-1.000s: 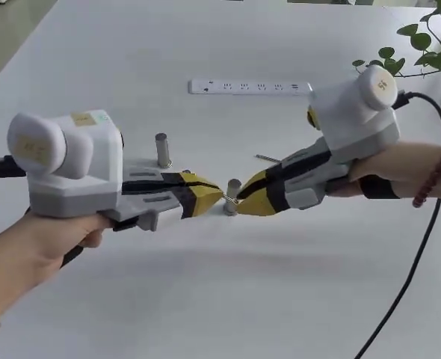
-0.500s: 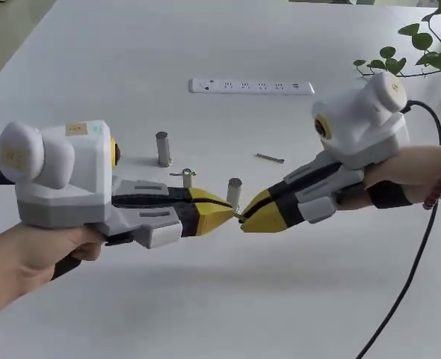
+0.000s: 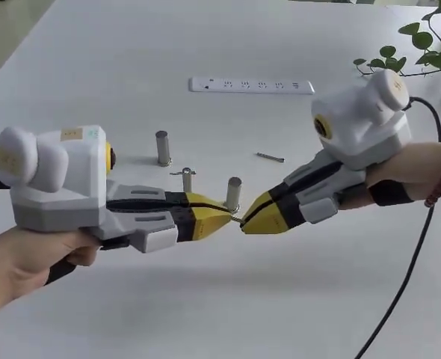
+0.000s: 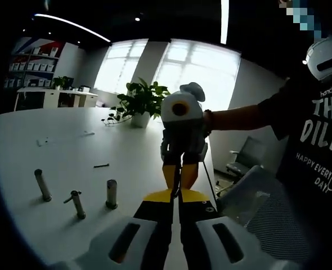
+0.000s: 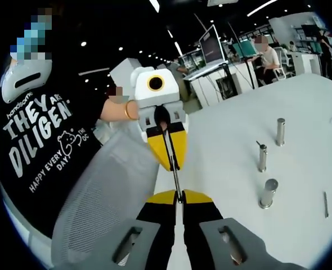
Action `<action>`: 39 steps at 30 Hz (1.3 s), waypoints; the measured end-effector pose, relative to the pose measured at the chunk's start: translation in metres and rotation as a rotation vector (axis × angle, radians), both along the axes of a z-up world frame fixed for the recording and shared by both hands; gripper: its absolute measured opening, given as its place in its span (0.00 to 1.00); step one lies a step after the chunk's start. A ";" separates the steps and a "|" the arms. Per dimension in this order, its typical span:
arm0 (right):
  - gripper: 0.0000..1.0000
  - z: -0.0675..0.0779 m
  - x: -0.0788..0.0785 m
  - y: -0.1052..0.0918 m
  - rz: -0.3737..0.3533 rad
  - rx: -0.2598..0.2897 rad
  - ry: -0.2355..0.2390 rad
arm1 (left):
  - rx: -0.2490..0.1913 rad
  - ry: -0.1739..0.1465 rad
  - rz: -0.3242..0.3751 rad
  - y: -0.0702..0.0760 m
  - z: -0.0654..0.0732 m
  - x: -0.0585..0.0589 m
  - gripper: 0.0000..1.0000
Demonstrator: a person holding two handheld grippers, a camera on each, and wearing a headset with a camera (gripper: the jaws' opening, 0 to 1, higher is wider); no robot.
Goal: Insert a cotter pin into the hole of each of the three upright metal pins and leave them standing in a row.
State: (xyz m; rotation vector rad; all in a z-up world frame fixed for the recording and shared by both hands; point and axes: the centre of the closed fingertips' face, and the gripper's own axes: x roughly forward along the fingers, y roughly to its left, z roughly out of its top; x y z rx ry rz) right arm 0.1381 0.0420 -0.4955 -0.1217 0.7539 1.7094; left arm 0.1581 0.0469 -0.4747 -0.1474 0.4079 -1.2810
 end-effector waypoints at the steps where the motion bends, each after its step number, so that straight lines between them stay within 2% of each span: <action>1: 0.00 -0.001 0.001 0.000 -0.001 -0.013 -0.015 | 0.015 -0.013 0.004 0.001 -0.002 0.001 0.01; 3: 0.00 -0.003 0.002 0.000 0.008 -0.029 -0.040 | 0.022 -0.016 0.010 0.001 -0.004 0.002 0.01; 5: 0.00 -0.006 0.005 -0.001 0.009 -0.054 -0.071 | 0.070 -0.050 0.054 0.003 -0.009 0.011 0.03; 7: 0.00 -0.010 0.008 -0.004 0.026 -0.096 -0.103 | 0.082 -0.057 0.048 0.000 -0.011 0.010 0.03; 11: 0.00 -0.014 0.015 -0.009 0.038 -0.151 -0.155 | 0.114 -0.082 0.084 0.001 -0.014 0.018 0.03; 14: 0.00 -0.016 0.021 -0.012 0.043 -0.179 -0.191 | 0.131 -0.102 0.112 0.003 -0.016 0.023 0.09; 17: 0.00 -0.016 0.024 -0.013 0.039 -0.192 -0.202 | 0.148 -0.120 0.144 0.005 -0.017 0.029 0.12; 18: 0.00 -0.016 0.025 -0.013 0.038 -0.192 -0.200 | 0.158 -0.137 0.158 0.007 -0.017 0.032 0.12; 19: 0.00 -0.018 0.027 -0.014 0.040 -0.206 -0.216 | 0.156 -0.142 0.167 0.007 -0.016 0.033 0.14; 25: 0.00 -0.023 0.036 -0.020 0.029 -0.258 -0.266 | 0.178 -0.162 0.208 0.013 -0.018 0.038 0.14; 30: 0.00 -0.037 0.061 -0.036 -0.018 -0.369 -0.360 | 0.210 -0.174 0.249 0.015 -0.024 0.046 0.17; 33: 0.00 -0.040 0.068 -0.040 -0.034 -0.384 -0.372 | 0.244 -0.195 0.277 0.014 -0.029 0.052 0.19; 39: 0.00 -0.044 0.076 -0.046 -0.041 -0.408 -0.398 | 0.278 -0.199 0.336 0.011 -0.041 0.064 0.21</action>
